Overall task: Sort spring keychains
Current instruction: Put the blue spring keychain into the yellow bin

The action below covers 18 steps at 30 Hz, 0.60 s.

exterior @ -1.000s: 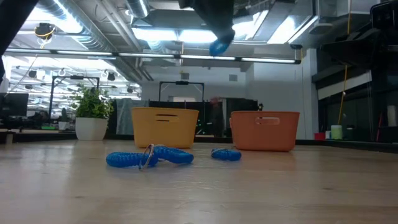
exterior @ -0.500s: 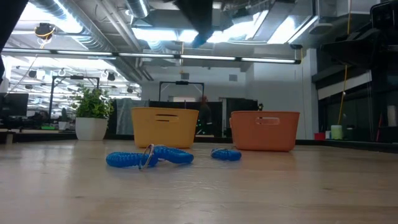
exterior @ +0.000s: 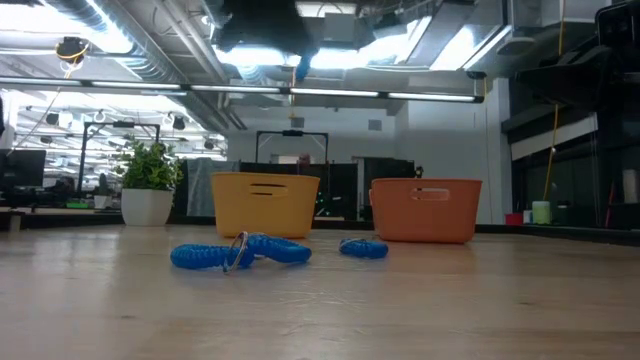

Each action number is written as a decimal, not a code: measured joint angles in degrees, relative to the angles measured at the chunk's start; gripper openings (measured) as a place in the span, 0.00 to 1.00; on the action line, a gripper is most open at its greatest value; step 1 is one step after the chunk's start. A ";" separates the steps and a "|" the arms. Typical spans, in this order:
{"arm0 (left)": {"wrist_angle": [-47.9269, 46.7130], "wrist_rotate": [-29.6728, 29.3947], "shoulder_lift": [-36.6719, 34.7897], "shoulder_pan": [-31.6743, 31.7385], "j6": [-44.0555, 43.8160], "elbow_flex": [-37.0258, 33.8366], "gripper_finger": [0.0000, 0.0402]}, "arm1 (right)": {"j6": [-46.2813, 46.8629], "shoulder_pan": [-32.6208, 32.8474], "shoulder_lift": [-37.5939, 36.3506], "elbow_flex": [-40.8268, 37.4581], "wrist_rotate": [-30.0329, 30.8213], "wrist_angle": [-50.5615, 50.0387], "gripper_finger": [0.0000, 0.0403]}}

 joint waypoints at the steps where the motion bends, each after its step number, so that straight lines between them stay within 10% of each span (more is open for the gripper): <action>1: 3.33 -0.06 -1.65 0.29 -0.02 -3.27 0.05 | 0.01 0.00 0.01 0.00 0.00 0.01 0.04; 8: 15.04 -3.42 -7.62 2.74 -5.94 -18.33 0.05 | 0.02 0.00 0.01 0.02 0.00 -0.02 0.04; 18: 16.45 -6.46 -7.76 5.96 -9.03 -20.62 0.06 | 0.02 0.00 0.01 0.00 0.00 0.00 0.04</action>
